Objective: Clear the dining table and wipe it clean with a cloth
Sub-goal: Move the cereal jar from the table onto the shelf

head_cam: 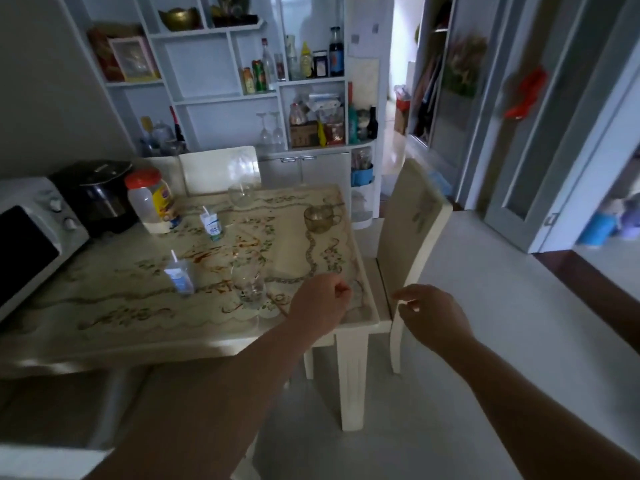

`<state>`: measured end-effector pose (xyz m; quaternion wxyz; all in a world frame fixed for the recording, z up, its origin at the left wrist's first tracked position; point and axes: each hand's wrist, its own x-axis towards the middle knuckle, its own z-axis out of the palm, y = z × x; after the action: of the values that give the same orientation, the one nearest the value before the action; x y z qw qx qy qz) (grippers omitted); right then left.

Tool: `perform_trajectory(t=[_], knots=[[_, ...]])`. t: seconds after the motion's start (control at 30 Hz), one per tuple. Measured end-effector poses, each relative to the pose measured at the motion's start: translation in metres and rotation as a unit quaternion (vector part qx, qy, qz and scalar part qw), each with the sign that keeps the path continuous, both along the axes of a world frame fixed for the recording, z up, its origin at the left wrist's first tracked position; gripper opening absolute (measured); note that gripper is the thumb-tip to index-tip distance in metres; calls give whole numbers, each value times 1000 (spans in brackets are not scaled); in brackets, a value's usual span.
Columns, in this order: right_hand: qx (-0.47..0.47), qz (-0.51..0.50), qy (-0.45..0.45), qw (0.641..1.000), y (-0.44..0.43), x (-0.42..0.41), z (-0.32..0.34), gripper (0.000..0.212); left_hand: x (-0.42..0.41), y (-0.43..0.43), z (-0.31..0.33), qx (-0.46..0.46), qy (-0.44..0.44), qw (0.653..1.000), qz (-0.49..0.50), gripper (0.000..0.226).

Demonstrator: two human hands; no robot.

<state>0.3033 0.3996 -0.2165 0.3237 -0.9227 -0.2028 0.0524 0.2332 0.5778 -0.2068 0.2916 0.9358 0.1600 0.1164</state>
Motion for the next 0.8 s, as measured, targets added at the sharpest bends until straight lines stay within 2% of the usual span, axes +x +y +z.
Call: perform_trajectory(t=[0.17,0.3,0.63,0.8], knots=[[11,-62,16,998,-24,60,-1,25,74,-18,3,6,-19,998,-55,16],[19,-74,9,997,-44,116,0,24,137,-42,4,7,-29,997,-64,17],[28,0,9,1000,-113,296,8,25,325,-119,24,0,-101,995,18,14],[-5,48,-11,999,-135,373,20,25,394,-139,41,-15,-118,990,73,17]])
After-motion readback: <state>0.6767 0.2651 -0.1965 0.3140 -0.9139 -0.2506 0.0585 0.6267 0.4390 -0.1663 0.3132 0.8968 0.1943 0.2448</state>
